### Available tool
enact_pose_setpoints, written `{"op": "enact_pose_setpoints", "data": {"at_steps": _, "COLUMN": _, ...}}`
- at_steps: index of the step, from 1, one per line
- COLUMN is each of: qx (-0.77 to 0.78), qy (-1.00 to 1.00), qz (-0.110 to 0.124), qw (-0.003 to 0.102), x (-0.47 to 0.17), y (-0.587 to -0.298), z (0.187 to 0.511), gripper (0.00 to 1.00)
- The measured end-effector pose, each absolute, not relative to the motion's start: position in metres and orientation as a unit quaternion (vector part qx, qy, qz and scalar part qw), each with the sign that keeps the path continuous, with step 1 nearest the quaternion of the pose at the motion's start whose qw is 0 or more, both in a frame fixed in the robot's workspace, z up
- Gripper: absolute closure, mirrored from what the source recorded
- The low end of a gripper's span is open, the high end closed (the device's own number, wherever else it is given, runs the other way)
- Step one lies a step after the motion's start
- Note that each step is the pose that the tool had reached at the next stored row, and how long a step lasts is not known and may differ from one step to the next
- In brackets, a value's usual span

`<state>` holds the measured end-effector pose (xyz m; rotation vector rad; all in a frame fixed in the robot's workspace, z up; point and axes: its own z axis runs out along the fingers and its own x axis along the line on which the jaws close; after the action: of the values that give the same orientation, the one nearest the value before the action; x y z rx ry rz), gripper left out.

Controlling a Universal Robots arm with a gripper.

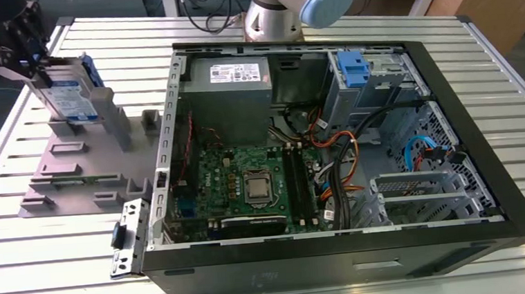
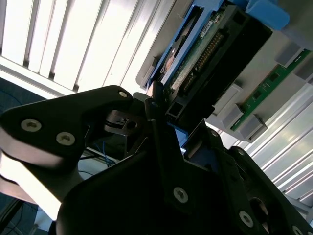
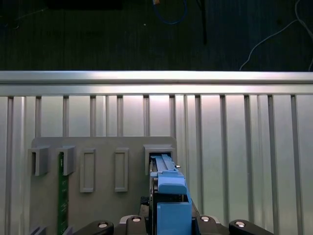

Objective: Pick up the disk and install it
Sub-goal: 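Pick up the disk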

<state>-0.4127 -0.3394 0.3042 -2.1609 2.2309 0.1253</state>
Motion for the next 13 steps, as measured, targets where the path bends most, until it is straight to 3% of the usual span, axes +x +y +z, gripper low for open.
{"op": "enact_pose_setpoints", "data": {"at_steps": 13, "qx": -0.695, "qy": 0.718, "qz": 0.039, "qw": 0.015, "x": -0.413, "y": -0.339, "z": 0.315, "gripper": 0.63}}
